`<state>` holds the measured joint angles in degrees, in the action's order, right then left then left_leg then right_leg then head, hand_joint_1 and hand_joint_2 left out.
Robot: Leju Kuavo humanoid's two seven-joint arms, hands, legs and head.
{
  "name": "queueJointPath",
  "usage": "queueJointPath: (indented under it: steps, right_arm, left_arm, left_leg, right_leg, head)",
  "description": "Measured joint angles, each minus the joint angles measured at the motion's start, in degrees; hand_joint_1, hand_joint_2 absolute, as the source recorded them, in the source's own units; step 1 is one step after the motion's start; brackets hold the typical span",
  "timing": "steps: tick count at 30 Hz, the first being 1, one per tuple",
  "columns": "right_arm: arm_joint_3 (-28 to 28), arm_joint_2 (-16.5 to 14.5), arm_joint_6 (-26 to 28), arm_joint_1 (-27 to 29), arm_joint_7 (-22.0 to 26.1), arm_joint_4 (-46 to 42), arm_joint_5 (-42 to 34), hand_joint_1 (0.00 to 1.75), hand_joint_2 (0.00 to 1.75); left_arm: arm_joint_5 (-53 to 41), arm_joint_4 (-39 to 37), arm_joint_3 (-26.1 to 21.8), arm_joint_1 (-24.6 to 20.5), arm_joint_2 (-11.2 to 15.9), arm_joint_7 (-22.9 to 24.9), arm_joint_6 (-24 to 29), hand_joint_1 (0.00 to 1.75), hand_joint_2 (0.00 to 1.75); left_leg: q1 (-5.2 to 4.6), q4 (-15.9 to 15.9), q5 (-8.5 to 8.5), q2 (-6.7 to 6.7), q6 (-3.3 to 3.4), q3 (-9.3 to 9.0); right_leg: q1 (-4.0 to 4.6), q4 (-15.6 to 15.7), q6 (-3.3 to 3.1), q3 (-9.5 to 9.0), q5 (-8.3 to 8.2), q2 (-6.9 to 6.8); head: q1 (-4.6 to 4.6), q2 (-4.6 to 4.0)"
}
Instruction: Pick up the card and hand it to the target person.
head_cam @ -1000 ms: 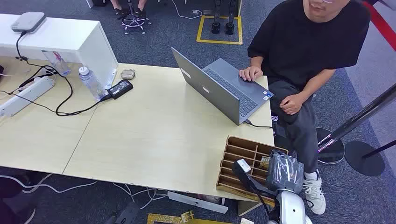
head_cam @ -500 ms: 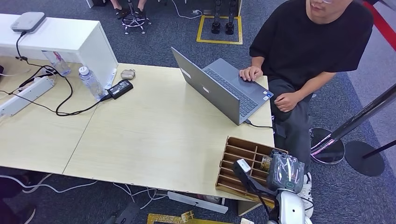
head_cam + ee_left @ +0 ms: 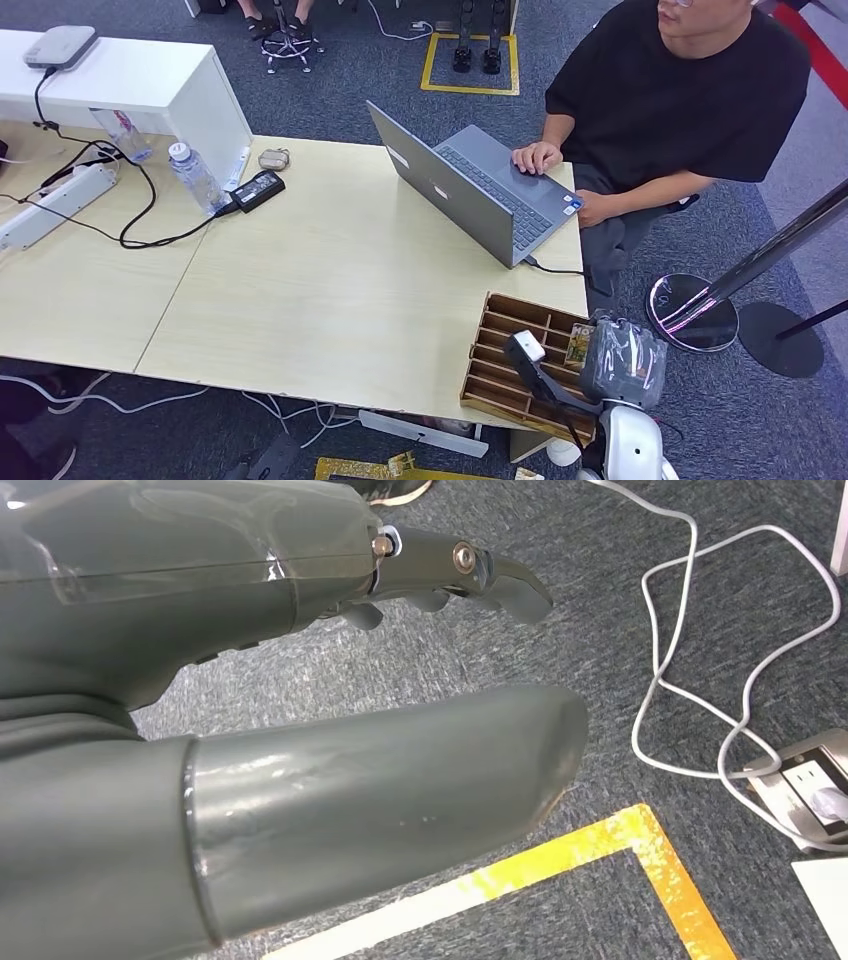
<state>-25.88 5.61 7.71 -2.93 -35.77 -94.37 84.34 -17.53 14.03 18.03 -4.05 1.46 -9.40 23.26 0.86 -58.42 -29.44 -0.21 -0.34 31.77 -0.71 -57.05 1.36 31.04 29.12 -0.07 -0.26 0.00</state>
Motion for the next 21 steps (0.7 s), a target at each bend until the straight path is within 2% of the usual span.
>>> queueJointPath:
  steps: [17,21]
  right_arm:
    - [0.04,1.10,1.85,-2.30,0.20,-3.49,4.16,1.75,1.75]
    - [0.03,1.32,1.34,-4.38,0.78,-4.87,4.41,1.75,1.75]
  left_arm:
    - [-0.62,0.00,0.00,-0.03,-0.01,0.23,-0.60,0.00,0.00]
    - [-1.11,0.00,0.00,-0.18,-0.02,0.54,-0.89,0.00,0.00]
  left_leg:
    - [0.00,-0.01,0.00,0.00,0.00,-0.01]
    - [0.00,-0.01,0.01,0.00,0.00,-0.02]
  right_leg:
    - [0.00,0.00,0.00,0.00,-0.01,0.01]
    - [0.00,0.00,0.00,0.00,-0.01,0.02]
  head:
    - [-0.01,0.00]
    - [-0.01,0.00]
